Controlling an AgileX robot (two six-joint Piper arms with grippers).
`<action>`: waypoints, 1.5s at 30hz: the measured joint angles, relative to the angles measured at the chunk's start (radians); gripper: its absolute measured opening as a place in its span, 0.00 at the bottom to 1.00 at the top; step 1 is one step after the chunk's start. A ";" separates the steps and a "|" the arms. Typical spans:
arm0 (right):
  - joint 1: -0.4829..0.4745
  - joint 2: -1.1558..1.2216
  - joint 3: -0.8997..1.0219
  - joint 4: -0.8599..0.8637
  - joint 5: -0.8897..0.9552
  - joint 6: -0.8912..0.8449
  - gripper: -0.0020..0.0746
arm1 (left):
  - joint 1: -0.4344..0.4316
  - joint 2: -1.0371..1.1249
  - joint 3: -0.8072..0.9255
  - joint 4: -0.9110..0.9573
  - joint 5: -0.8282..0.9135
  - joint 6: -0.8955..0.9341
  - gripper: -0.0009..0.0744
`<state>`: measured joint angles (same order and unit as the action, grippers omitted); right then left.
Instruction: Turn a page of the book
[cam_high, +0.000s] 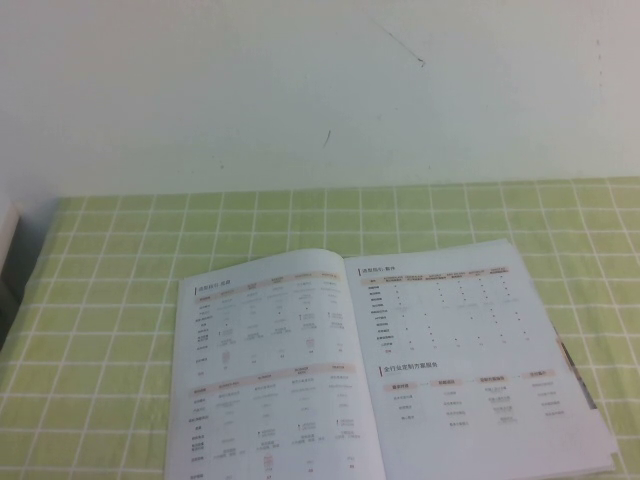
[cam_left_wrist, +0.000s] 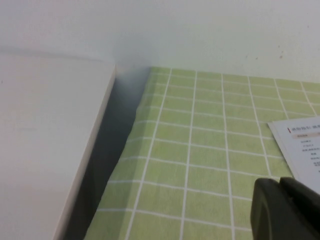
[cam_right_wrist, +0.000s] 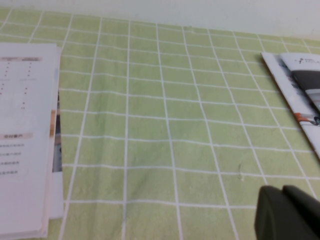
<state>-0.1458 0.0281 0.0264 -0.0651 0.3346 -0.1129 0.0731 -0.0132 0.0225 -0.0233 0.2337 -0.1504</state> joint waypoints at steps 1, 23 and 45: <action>0.000 0.000 0.000 0.000 0.002 0.000 0.02 | 0.000 0.000 0.000 -0.002 0.016 0.000 0.01; 0.000 0.000 0.000 0.000 0.002 0.000 0.02 | 0.000 0.000 0.000 -0.108 0.073 0.004 0.01; 0.000 0.000 0.000 0.000 0.004 0.000 0.02 | 0.000 0.000 0.000 -0.110 0.079 0.006 0.01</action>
<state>-0.1458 0.0281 0.0264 -0.0651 0.3384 -0.1129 0.0731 -0.0132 0.0225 -0.1332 0.3128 -0.1443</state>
